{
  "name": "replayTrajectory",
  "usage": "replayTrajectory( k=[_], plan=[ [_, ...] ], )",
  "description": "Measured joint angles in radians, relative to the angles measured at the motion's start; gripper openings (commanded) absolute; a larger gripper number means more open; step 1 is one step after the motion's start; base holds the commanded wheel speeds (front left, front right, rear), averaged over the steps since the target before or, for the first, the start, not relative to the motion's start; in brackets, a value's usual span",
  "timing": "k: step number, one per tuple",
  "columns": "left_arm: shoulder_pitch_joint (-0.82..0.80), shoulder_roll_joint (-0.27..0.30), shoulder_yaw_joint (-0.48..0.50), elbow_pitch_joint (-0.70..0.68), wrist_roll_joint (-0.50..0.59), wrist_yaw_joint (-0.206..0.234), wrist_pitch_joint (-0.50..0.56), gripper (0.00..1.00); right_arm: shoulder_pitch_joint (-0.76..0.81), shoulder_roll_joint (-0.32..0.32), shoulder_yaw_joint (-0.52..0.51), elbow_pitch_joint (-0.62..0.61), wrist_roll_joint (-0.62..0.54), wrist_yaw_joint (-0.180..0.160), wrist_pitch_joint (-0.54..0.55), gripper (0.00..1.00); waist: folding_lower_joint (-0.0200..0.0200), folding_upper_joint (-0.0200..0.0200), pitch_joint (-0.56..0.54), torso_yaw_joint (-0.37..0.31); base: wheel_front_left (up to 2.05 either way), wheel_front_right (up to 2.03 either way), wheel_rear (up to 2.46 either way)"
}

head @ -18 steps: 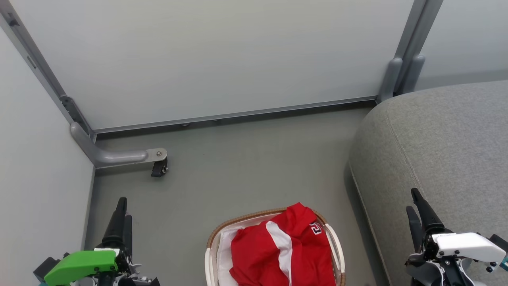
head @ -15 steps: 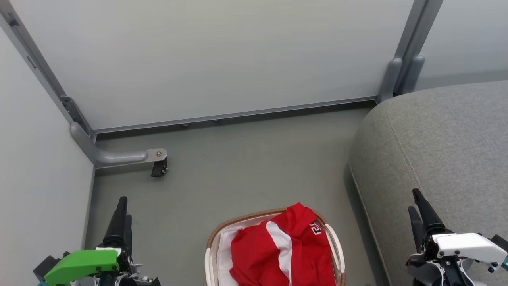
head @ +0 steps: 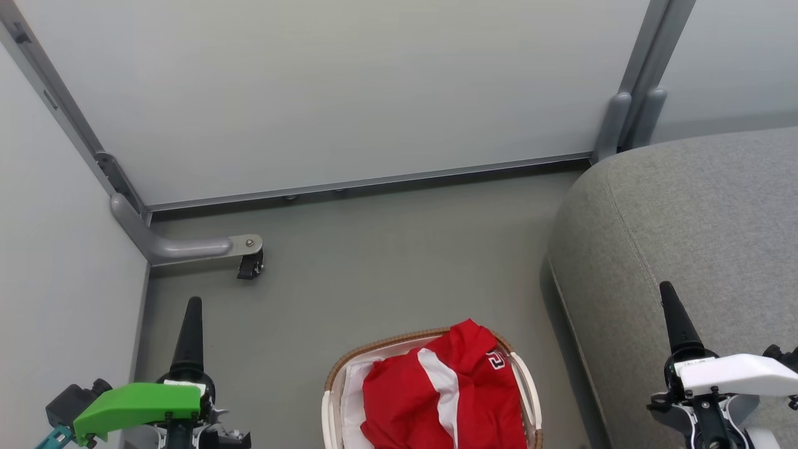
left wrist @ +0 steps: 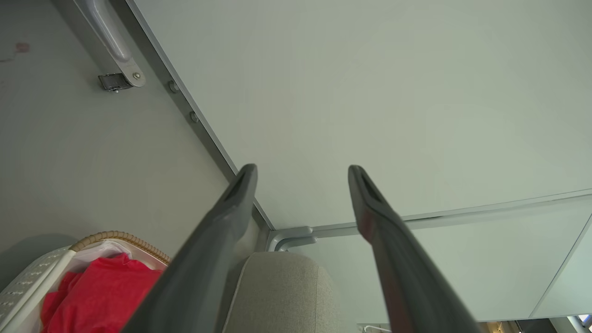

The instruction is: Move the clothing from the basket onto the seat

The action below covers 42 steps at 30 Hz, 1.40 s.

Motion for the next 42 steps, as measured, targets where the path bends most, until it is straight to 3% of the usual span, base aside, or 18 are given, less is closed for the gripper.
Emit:
replayTrajectory(
  k=[12, 29, 42],
  plan=[
    [0.000, 0.001, -0.029, -0.032, 0.241, 0.013, -0.044, 1.00, 0.020, -0.004, 0.033, -0.075, -0.345, 0.000, -0.042, 1.00, 0.0000, 0.0000, -0.003, 0.000, 0.00, 0.00, 0.00],
    [0.021, 0.003, -0.075, -0.031, 0.574, 0.032, -0.095, 1.00, 0.036, -0.007, 0.050, -0.087, -0.611, 0.000, -0.095, 1.00, 0.0000, 0.0000, -0.006, 0.002, 0.00, 0.00, 0.00],
    [0.038, 0.004, -0.095, 0.006, 0.726, 0.035, -0.129, 1.00, 0.049, -0.008, 0.055, -0.063, -0.775, 0.000, -0.130, 1.00, 0.0000, 0.0000, -0.008, 0.004, 0.00, 0.00, 0.00]
  ],
)
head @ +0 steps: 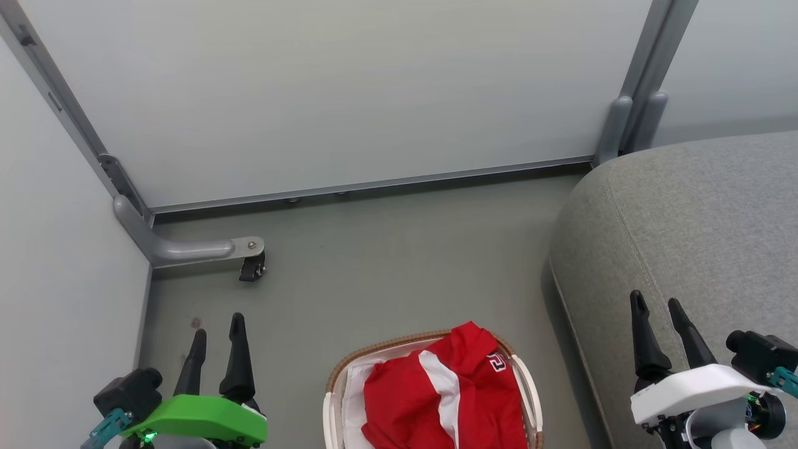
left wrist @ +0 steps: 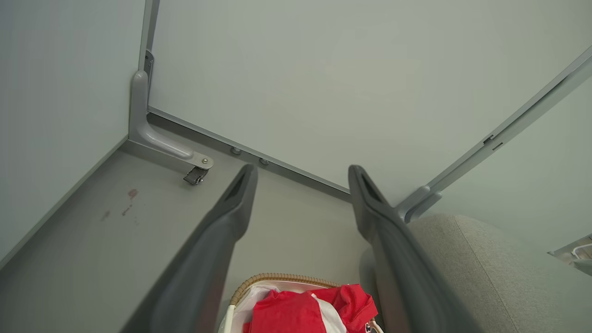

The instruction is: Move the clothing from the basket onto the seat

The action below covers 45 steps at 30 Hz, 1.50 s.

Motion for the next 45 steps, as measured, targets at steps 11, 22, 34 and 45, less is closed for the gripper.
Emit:
replayTrajectory(
  k=[11, 22, 34, 45],
  plan=[
    [0.007, 0.001, -0.014, 0.016, 0.089, -0.002, -0.029, 1.00, 0.004, -0.001, 0.005, 0.001, -0.123, 0.000, -0.028, 1.00, 0.0000, 0.0000, 0.002, 0.007, 0.00, 0.00, 0.00],
    [0.008, 0.002, -0.029, 0.041, 0.161, -0.004, -0.052, 1.00, 0.010, -0.003, 0.016, 0.010, -0.234, 0.000, -0.052, 1.00, 0.0000, 0.0000, 0.001, 0.009, 0.00, 0.00, 0.00],
    [0.010, 0.003, -0.044, 0.077, 0.235, -0.004, -0.076, 1.00, 0.013, -0.004, 0.022, 0.017, -0.328, 0.000, -0.075, 1.00, 0.0000, 0.0000, 0.002, 0.010, 0.00, 0.00, 0.00],
    [0.010, 0.004, -0.055, 0.094, 0.297, -0.004, -0.097, 1.00, 0.015, -0.005, 0.026, 0.017, -0.395, 0.000, -0.097, 1.00, 0.0000, 0.0000, 0.002, 0.013, 0.00, 0.00, 0.00]
  ],
)
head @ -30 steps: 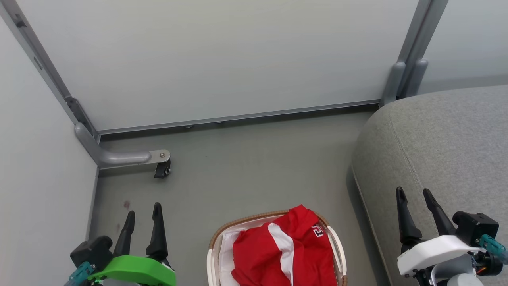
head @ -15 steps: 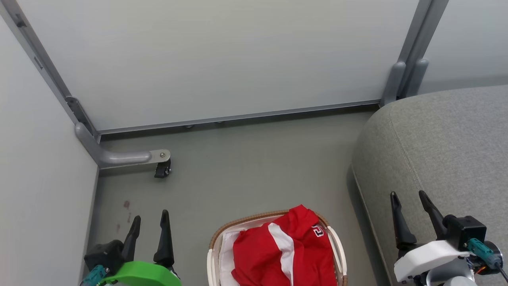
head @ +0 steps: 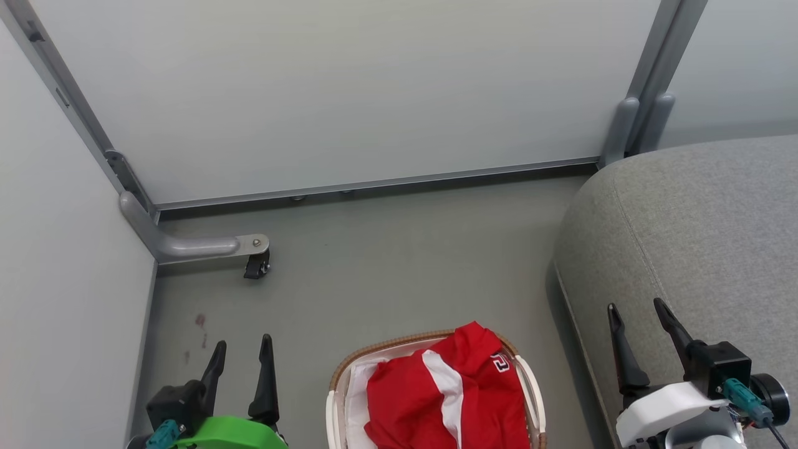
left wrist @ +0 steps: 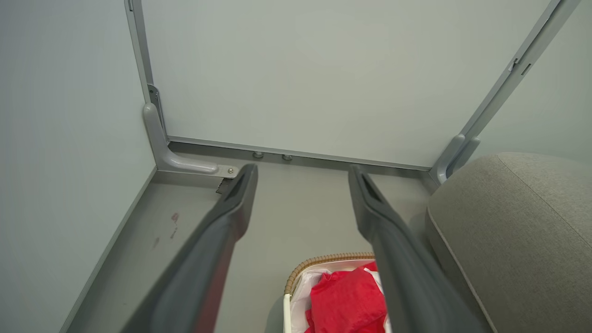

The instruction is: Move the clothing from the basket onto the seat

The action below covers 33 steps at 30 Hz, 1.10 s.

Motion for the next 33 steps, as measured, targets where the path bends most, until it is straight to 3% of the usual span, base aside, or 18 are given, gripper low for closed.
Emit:
replayTrajectory(
  k=[33],
  plan=[
    [-0.022, 0.001, -0.029, 0.013, 0.071, -0.002, -0.019, 1.00, -0.012, -0.001, 0.000, -0.014, -0.053, 0.000, -0.017, 1.00, 0.0000, 0.0000, 0.051, -0.011, 0.00, 0.00, 0.00]
  ],
)
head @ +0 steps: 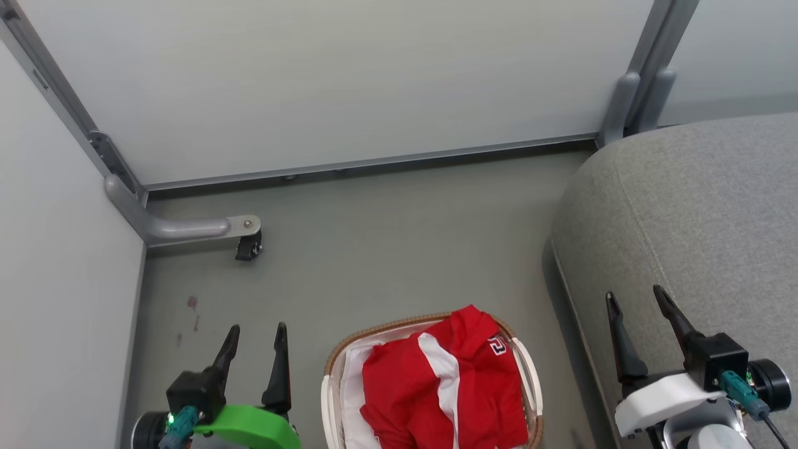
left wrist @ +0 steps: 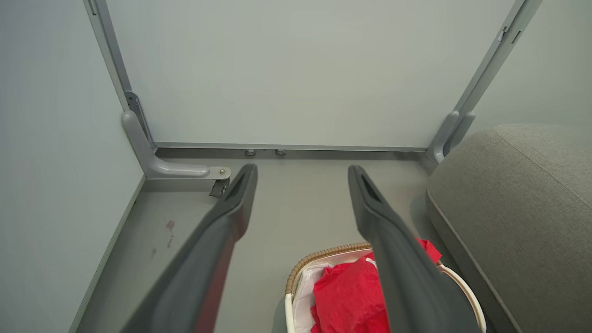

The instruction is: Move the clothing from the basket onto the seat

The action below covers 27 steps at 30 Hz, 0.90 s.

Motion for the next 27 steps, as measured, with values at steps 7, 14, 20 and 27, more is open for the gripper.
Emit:
replayTrajectory(
  k=[7, 14, 20, 27],
  plan=[
    [-0.141, 0.000, -0.065, 0.013, 0.047, -0.017, 0.000, 1.00, -0.090, 0.000, -0.006, -0.028, 0.000, 0.000, 0.000, 1.00, 0.0000, 0.0000, 0.106, -0.022, 0.00, 0.00, 0.00],
    [-0.334, 0.001, -0.196, 0.160, 0.131, -0.029, 0.000, 1.00, -0.197, -0.001, -0.007, -0.053, 0.026, 0.000, -0.001, 1.00, 0.0000, 0.0000, 0.272, -0.064, 0.00, 0.00, 0.00],
    [-0.470, 0.013, -0.356, 0.348, 0.157, -0.030, 0.000, 1.00, -0.264, -0.001, 0.010, -0.071, 0.055, 0.000, -0.001, 1.00, 0.0001, 0.0000, 0.402, -0.105, 0.00, 0.00, 0.00],
    [-0.622, 0.035, -0.515, 0.538, 0.138, -0.030, 0.000, 1.00, -0.325, -0.002, 0.053, -0.078, 0.109, 0.000, -0.001, 1.00, 0.0002, 0.0000, 0.541, -0.165, 0.00, 0.00, 0.00]
  ],
)
